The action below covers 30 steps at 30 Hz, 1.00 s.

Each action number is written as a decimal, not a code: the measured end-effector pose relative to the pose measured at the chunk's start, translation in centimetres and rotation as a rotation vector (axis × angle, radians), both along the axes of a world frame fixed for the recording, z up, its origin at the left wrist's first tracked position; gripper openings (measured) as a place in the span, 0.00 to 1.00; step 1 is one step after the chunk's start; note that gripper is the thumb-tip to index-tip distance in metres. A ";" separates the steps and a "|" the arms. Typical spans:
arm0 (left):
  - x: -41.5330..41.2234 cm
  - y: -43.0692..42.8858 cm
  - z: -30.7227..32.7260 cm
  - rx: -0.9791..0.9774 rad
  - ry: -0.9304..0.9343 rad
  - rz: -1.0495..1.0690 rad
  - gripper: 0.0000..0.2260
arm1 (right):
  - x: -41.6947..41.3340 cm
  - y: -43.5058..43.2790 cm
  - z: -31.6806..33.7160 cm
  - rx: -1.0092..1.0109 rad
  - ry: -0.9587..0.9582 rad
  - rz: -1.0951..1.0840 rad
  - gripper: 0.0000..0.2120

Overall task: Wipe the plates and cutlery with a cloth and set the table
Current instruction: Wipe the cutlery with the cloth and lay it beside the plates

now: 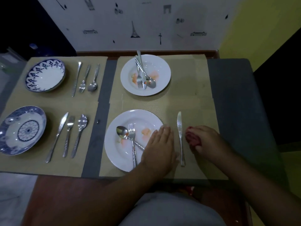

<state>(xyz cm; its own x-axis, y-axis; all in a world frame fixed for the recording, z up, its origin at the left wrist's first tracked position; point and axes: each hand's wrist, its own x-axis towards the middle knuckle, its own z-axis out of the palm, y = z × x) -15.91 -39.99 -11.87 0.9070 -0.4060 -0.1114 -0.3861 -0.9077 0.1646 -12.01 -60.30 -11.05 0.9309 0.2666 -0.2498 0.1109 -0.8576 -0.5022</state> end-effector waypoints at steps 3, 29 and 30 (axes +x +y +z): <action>-0.5 4.5 1.2 -0.104 0.089 0.306 0.28 | 0.0 2.5 1.6 0.055 -0.049 0.007 0.22; -2.1 15.3 4.6 -0.952 0.697 0.792 0.06 | -0.1 16.9 3.0 0.112 -0.329 0.428 0.10; -2.3 15.3 4.7 -0.967 0.707 0.809 0.07 | 0.6 16.8 2.8 0.102 -0.333 0.395 0.10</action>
